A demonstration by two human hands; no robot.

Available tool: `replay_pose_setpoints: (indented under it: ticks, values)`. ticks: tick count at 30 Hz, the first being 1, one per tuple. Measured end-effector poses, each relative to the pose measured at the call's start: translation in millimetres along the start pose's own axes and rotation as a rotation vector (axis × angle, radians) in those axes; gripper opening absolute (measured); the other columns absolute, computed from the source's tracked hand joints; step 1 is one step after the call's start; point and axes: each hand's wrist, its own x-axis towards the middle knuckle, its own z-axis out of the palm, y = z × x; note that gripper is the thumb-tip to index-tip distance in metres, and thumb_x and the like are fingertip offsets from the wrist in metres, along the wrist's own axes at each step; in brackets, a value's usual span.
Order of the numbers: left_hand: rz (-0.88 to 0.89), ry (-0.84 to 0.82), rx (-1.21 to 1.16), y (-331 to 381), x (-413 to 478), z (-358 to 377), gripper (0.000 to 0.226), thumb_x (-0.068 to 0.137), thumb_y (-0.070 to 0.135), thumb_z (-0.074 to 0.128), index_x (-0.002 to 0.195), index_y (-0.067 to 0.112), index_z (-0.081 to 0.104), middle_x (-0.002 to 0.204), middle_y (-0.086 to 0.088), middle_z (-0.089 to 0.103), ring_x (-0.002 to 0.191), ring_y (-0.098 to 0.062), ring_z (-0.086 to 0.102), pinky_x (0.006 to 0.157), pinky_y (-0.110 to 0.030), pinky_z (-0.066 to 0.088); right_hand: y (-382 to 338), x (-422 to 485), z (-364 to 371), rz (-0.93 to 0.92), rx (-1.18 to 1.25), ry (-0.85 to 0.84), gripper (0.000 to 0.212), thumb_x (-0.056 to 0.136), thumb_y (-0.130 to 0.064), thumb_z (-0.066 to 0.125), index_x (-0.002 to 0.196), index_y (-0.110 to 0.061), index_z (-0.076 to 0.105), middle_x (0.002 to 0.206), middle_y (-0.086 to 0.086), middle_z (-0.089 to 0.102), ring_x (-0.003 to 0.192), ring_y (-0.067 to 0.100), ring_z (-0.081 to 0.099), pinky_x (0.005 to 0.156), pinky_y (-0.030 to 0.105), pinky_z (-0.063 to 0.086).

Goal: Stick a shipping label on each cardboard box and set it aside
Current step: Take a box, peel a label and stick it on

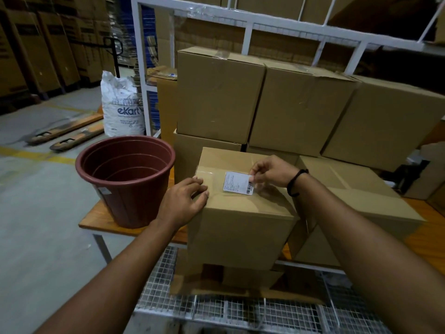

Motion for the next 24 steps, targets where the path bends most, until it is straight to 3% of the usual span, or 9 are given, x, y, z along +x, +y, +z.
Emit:
replay_pose_setpoints:
  ticks: [4, 7, 11, 14, 17, 20, 24]
  values:
    - [0.008, 0.011, -0.009, -0.9, -1.7, -4.1, 0.047, 0.087, 0.052, 0.049, 0.112, 0.019, 0.073, 0.127, 0.004, 0.064, 0.122, -0.008, 0.054, 0.098, -0.034, 0.049, -0.2, -21.5, -5.1, -0.100, 0.097, 0.085, 0.004, 0.082, 0.000, 0.070, 0.086, -0.001, 0.069, 0.083, 0.018, 0.070, 0.073, 0.019, 0.064, 0.075, 0.035, 0.054]
    - [0.018, 0.023, -0.015, 1.0, -4.5, -5.6, 0.041, 0.088, 0.047, 0.054, 0.112, 0.020, 0.073, 0.128, 0.005, 0.063, 0.121, -0.007, 0.054, 0.097, -0.035, 0.050, 7.3, -50.3, -23.4, -0.151, 0.297, 0.296, 0.008, 0.081, 0.002, 0.070, 0.083, -0.006, 0.068, 0.075, 0.006, 0.071, 0.068, 0.012, 0.066, 0.066, 0.024, 0.054]
    - [0.046, 0.023, 0.021, 4.1, -3.8, -8.9, 0.039, 0.088, 0.049, 0.055, 0.111, 0.023, 0.073, 0.127, 0.009, 0.063, 0.119, -0.006, 0.055, 0.094, -0.036, 0.050, 17.3, -67.7, -38.5, -0.031, 0.615, 0.458, 0.005, 0.080, -0.001, 0.070, 0.082, -0.005, 0.068, 0.074, 0.009, 0.070, 0.061, 0.015, 0.062, 0.057, 0.022, 0.050]
    - [0.020, -0.017, -0.002, 5.7, 2.5, -14.9, 0.035, 0.088, 0.048, 0.062, 0.111, 0.024, 0.073, 0.126, 0.010, 0.063, 0.117, -0.006, 0.056, 0.093, -0.031, 0.048, 8.5, -59.9, -22.8, 0.051, 0.630, 0.482, 0.003, 0.080, 0.001, 0.070, 0.079, 0.000, 0.068, 0.069, 0.012, 0.063, 0.050, 0.011, 0.050, 0.046, 0.020, 0.040]
    - [-0.006, -0.049, 0.007, 11.1, 12.8, -21.8, 0.037, 0.086, 0.042, 0.068, 0.118, 0.024, 0.069, 0.131, 0.006, 0.059, 0.120, -0.011, 0.053, 0.095, -0.028, 0.044, -3.1, -47.9, -2.4, 0.077, 0.617, 0.472, 0.006, 0.079, -0.003, 0.072, 0.075, -0.005, 0.068, 0.064, 0.004, 0.065, 0.055, 0.013, 0.051, 0.051, 0.024, 0.037]
    - [0.159, 0.149, 0.154, 20.8, 23.0, -28.8, 0.060, 0.081, 0.027, 0.075, 0.137, 0.021, 0.054, 0.141, -0.006, 0.046, 0.132, -0.023, 0.041, 0.104, -0.037, 0.042, -17.5, -39.1, 19.5, 0.146, 0.634, 0.499, 0.003, 0.079, -0.012, 0.073, 0.079, -0.010, 0.071, 0.069, 0.002, 0.070, 0.059, 0.013, 0.058, 0.056, 0.025, 0.037]
    - [0.644, 0.242, 0.361, 37.2, 49.2, -28.0, 0.062, 0.074, 0.018, 0.080, 0.133, 0.013, 0.058, 0.136, -0.014, 0.054, 0.129, -0.031, 0.042, 0.104, -0.047, 0.038, -40.0, -34.2, 44.0, 0.180, 0.638, 0.500, 0.004, 0.079, -0.017, 0.073, 0.079, -0.013, 0.071, 0.070, -0.003, 0.073, 0.057, 0.010, 0.061, 0.060, 0.027, 0.036]
